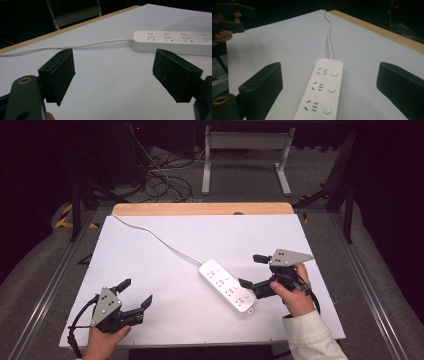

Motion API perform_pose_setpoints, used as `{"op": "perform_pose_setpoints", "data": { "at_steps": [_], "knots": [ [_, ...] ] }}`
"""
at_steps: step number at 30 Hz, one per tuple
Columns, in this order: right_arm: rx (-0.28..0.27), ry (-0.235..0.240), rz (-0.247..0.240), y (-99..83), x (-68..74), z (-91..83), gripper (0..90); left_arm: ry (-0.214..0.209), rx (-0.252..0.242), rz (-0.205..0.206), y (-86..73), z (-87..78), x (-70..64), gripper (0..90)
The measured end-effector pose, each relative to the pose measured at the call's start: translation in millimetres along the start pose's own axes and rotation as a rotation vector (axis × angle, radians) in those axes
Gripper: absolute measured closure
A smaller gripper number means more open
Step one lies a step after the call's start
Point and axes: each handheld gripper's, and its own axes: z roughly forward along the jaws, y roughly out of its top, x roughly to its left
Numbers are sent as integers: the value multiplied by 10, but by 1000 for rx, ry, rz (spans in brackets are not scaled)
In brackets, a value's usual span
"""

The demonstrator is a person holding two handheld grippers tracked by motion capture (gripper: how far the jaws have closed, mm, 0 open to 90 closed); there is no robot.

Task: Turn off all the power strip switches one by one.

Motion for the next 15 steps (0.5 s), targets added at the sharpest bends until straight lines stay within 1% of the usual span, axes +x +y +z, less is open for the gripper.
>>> {"op": "perform_pose_setpoints", "data": {
  "at_steps": [1, 5, 9, 11, 15],
  "knots": [
    [4, 5, -5, -43, -11, -18, 73, 0, 2, 0, -1, 0, 1, 185],
    [10, 1, 10, -206, -61, -85, 70, -6, 7, -1, -5, -2, 11, 183],
    [0, -4, 28, -378, -119, -140, 67, -17, 10, -1, -4, -1, 24, 180],
    [-1, -9, 33, -453, -142, -164, 66, -25, 11, -8, -6, -1, 21, 179],
    [4, -24, 26, -581, -167, -201, 66, -36, 22, 3, -17, -5, 21, 174]
  ]
}}
